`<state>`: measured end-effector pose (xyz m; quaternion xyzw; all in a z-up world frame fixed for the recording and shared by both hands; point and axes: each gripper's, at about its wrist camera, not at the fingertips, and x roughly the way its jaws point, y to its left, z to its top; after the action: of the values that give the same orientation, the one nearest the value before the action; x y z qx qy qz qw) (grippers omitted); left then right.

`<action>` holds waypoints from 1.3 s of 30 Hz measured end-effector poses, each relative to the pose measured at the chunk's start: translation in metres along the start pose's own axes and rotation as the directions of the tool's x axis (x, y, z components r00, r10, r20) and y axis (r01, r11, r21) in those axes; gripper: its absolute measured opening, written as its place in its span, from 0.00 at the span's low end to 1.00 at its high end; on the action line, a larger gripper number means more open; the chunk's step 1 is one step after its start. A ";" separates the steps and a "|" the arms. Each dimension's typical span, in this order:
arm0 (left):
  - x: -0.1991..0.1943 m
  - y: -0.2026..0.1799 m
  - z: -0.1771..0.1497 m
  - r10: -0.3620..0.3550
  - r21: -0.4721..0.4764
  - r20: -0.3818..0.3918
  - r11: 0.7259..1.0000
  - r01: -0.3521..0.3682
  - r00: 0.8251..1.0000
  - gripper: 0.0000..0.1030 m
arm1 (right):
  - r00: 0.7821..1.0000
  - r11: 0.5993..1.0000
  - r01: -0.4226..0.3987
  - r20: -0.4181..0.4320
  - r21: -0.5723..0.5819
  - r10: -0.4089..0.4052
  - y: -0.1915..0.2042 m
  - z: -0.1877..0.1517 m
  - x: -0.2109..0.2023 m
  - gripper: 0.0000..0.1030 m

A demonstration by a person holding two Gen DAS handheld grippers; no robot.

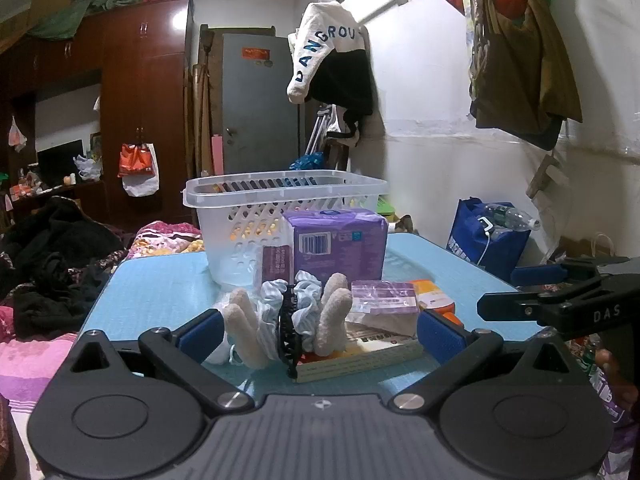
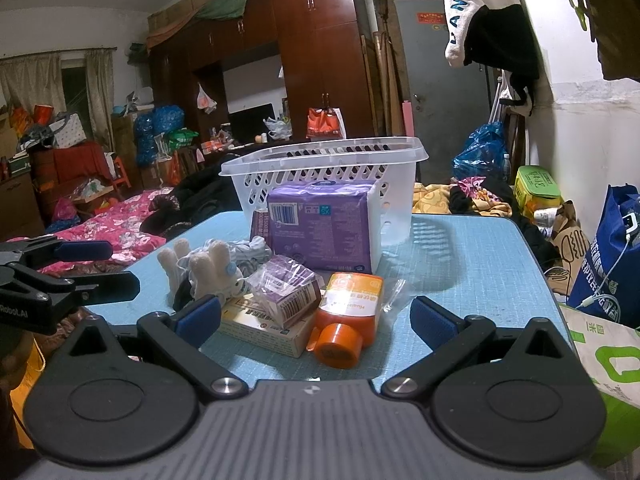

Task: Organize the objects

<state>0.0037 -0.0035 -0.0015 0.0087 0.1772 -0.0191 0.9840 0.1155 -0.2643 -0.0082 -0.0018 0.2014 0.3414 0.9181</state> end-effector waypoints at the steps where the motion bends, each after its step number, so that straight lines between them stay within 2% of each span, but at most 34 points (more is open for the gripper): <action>1: 0.000 0.000 0.000 -0.002 0.000 -0.001 1.000 0.002 1.000 1.00 | 1.000 1.000 0.001 0.000 0.001 -0.001 0.000 0.000 0.001 1.00; 39: 0.002 -0.001 -0.001 -0.013 -0.004 -0.009 1.000 0.013 1.000 1.00 | 1.000 1.000 -0.008 0.003 -0.003 0.008 -0.001 -0.002 0.000 1.00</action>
<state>0.0051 -0.0047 -0.0037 0.0056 0.1818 -0.0253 0.9830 0.1152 -0.2654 -0.0097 -0.0017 0.1994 0.3455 0.9170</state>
